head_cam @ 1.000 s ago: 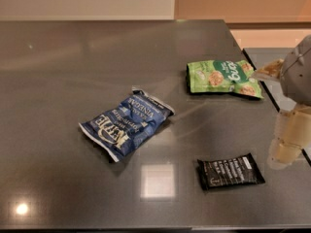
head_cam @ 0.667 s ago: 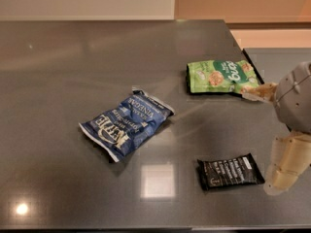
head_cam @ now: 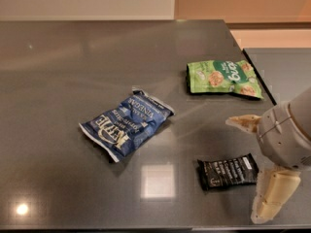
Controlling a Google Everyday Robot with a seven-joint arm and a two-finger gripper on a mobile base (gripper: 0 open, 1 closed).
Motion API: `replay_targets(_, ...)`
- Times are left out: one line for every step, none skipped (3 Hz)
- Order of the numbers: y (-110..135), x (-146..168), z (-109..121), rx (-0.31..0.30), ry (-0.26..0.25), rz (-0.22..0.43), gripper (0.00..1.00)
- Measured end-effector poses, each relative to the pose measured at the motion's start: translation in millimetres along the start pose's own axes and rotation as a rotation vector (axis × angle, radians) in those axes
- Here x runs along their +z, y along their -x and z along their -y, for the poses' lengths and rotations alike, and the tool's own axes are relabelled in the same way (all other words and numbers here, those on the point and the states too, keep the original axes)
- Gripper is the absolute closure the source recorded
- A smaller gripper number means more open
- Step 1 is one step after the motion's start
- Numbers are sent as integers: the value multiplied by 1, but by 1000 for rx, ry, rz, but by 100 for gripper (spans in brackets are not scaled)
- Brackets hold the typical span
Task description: Pick rxbar chocolate
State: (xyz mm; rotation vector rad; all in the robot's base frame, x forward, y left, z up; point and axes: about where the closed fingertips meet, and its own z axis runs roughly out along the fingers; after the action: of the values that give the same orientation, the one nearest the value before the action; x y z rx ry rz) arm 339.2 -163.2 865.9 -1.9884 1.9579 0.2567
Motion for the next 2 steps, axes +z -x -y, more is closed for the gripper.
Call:
replay_targets(-4,19,1,-13,22,5,0)
replay_targets(-8,32,3,-18,37,8,0)
